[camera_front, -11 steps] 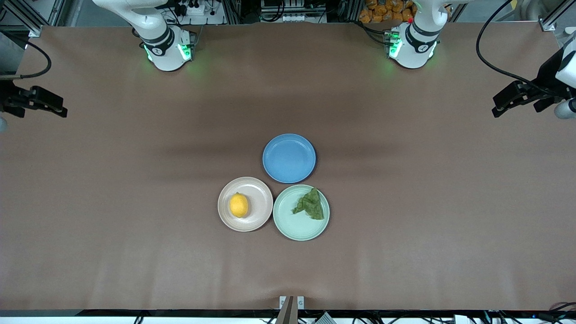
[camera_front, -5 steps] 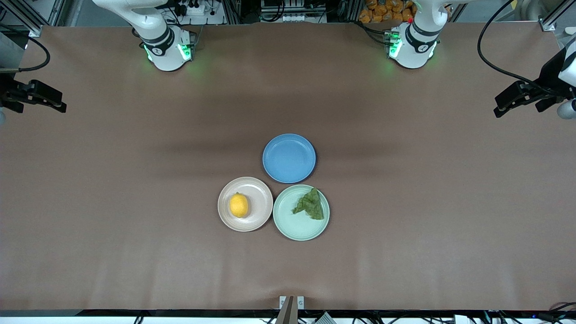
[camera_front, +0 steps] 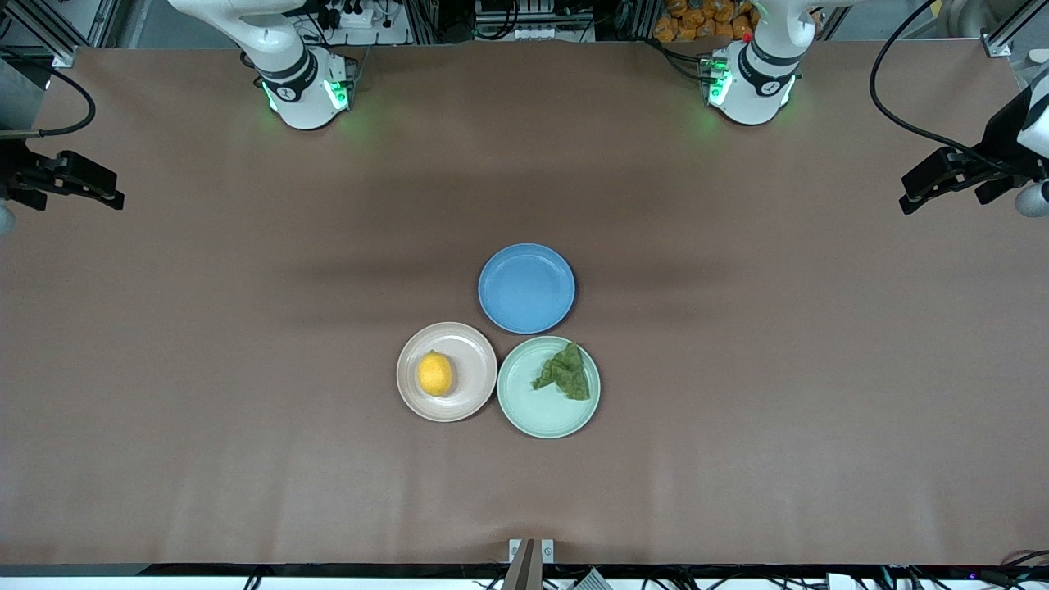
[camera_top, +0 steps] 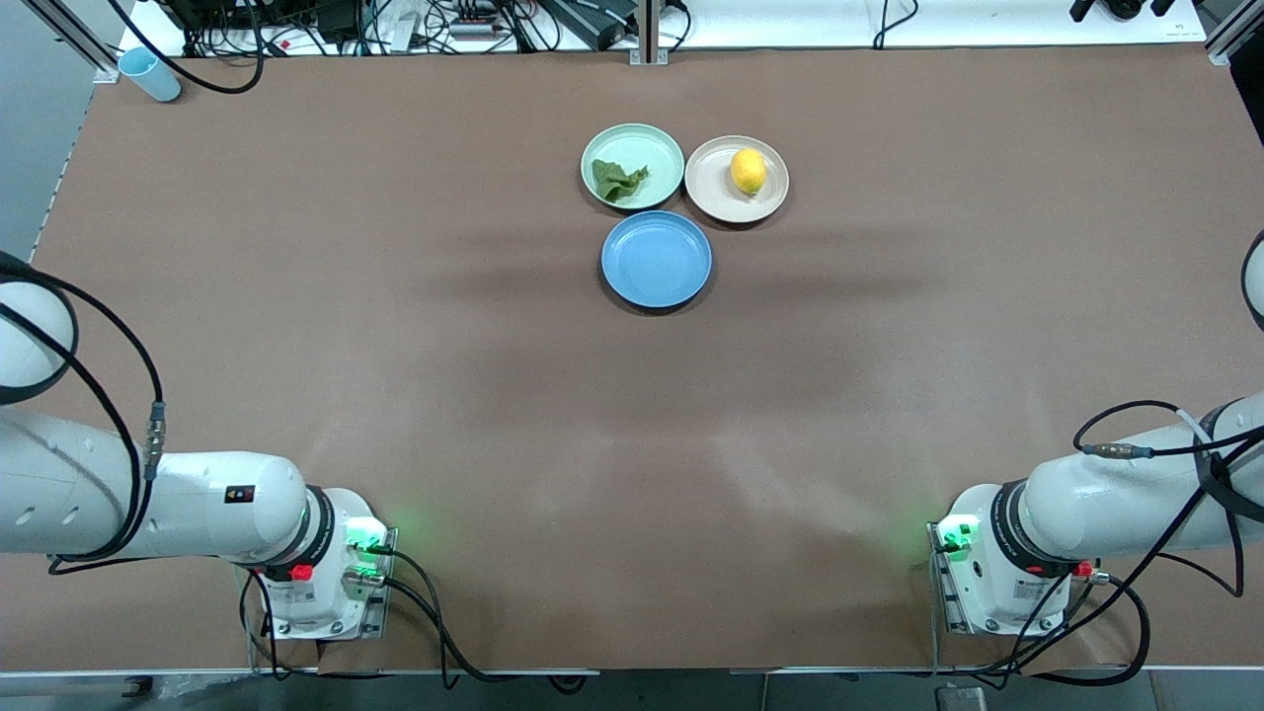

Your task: Place lemon and lettuce in plates

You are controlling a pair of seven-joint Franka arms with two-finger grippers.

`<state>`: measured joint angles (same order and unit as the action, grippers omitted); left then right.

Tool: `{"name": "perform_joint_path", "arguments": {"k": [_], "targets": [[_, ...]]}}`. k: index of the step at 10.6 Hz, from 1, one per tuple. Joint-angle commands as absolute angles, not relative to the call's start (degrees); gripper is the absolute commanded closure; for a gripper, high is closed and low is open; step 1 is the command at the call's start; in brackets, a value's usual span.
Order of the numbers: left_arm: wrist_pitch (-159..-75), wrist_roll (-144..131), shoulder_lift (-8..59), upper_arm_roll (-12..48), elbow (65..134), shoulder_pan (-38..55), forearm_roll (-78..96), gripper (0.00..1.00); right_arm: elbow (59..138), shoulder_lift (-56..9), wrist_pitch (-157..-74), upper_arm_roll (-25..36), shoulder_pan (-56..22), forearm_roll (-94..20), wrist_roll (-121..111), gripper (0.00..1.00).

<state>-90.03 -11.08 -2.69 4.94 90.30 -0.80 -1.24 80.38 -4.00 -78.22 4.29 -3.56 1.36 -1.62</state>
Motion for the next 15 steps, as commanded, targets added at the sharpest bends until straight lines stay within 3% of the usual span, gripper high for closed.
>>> {"name": "perform_joint_path", "arguments": {"k": [1,15], "targets": [[-89.4,-11.1,-2.5,5.0,89.5,-1.1,-1.7,0.00,80.9,-3.8,-78.7,3.6,-2.7,1.8,-1.0,0.00],[-89.4,-10.5,-2.1,5.2,89.0,-1.0,-1.1,0.00,80.7,-3.8,-78.7,3.9,-2.2,2.0,-0.9,0.00]]}}
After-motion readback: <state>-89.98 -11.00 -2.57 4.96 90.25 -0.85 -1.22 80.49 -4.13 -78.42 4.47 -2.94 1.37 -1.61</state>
